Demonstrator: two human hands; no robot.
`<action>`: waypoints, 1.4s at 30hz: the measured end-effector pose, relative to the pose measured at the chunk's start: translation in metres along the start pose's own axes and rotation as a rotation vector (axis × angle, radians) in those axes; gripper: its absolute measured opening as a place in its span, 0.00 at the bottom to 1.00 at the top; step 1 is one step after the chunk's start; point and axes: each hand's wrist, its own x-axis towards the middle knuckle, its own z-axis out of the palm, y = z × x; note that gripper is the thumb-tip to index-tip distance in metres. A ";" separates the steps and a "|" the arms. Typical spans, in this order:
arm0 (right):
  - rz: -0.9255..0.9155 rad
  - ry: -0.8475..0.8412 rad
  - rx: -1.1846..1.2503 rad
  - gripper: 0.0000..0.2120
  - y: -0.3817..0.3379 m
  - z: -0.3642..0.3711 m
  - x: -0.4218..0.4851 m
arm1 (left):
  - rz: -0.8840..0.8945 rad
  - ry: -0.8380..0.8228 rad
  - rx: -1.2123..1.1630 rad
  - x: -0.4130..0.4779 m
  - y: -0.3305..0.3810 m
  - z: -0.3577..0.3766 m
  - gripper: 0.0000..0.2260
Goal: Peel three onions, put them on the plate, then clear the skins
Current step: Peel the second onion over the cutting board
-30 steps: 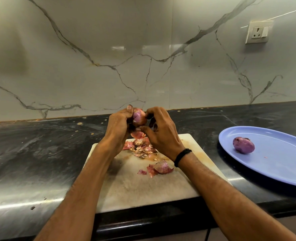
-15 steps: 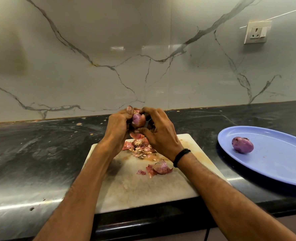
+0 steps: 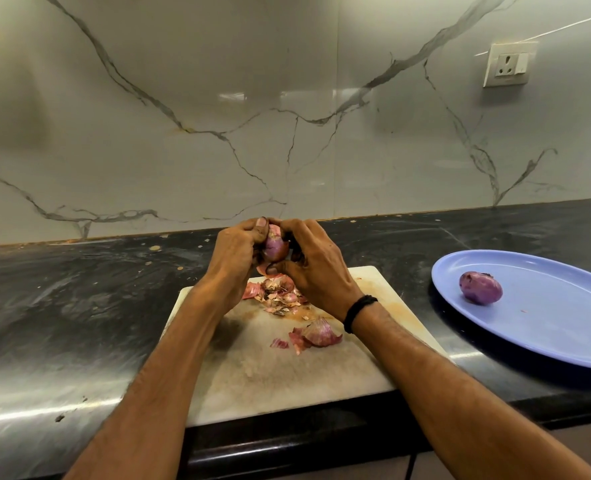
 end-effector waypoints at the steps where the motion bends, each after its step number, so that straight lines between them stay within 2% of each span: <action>1: 0.000 -0.001 -0.005 0.23 0.000 0.000 0.000 | -0.002 -0.001 0.004 0.001 -0.001 0.000 0.14; 5: -0.004 0.016 0.010 0.22 -0.002 -0.001 0.001 | -0.019 0.002 -0.005 0.001 0.000 0.000 0.12; 10: -0.022 0.058 -0.039 0.10 -0.002 0.000 -0.002 | -0.062 0.052 -0.041 0.005 -0.001 -0.002 0.16; 13: 0.007 0.077 -0.010 0.10 -0.003 0.002 -0.001 | -0.062 0.048 -0.052 0.005 0.001 -0.003 0.17; 17: 0.078 0.116 0.074 0.21 -0.006 0.000 0.001 | -0.062 0.032 -0.054 0.003 0.001 -0.001 0.15; 19: 0.080 0.137 0.085 0.23 -0.006 -0.001 0.002 | -0.063 0.026 -0.057 0.003 0.001 0.001 0.15; 28: 0.050 0.190 0.018 0.06 -0.004 -0.003 0.004 | -0.043 0.021 0.005 0.003 0.001 0.000 0.15; 37: 0.040 0.227 -0.024 0.04 -0.001 -0.004 0.004 | -0.065 -0.057 0.010 -0.001 0.002 0.004 0.15; 42: 0.034 0.227 -0.055 0.05 0.000 -0.002 0.004 | -0.074 -0.028 -0.018 -0.002 0.004 0.005 0.14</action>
